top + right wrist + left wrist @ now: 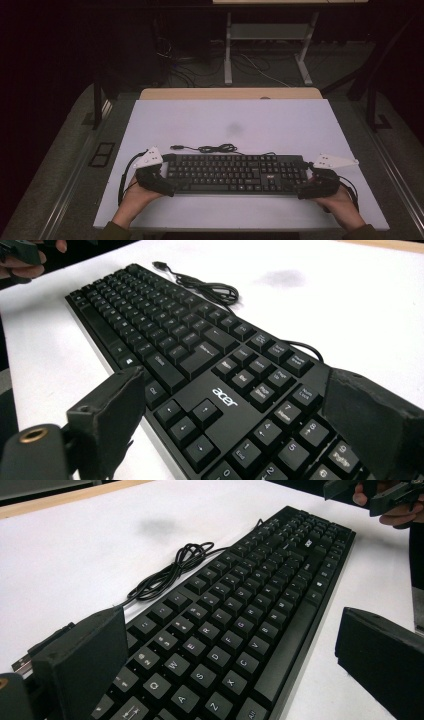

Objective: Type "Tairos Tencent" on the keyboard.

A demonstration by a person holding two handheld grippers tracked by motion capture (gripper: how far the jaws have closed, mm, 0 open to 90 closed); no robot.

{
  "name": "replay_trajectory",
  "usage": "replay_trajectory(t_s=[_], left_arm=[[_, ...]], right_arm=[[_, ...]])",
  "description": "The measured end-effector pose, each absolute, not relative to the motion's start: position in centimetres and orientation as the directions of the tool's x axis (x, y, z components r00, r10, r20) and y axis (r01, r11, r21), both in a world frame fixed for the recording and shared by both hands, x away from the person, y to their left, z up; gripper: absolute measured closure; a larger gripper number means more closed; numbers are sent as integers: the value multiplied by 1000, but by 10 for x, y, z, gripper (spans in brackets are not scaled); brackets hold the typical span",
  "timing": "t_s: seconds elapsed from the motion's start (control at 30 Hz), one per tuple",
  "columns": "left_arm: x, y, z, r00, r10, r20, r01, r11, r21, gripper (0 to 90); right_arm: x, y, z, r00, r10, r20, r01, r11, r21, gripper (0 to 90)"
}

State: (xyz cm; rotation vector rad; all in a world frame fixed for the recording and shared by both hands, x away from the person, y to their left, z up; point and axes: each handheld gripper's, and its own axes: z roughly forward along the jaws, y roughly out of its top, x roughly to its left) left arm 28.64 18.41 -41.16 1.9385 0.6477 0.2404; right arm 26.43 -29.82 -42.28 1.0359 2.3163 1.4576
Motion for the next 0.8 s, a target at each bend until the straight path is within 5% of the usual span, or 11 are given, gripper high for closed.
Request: replay_trajectory(t_s=[0.8], left_arm=[[285, 178, -412, 848, 518, -114, 317, -323, 892, 0]], right_arm=[[275, -273, -418, -770, 606, 197, 430, 265, 863, 100]])
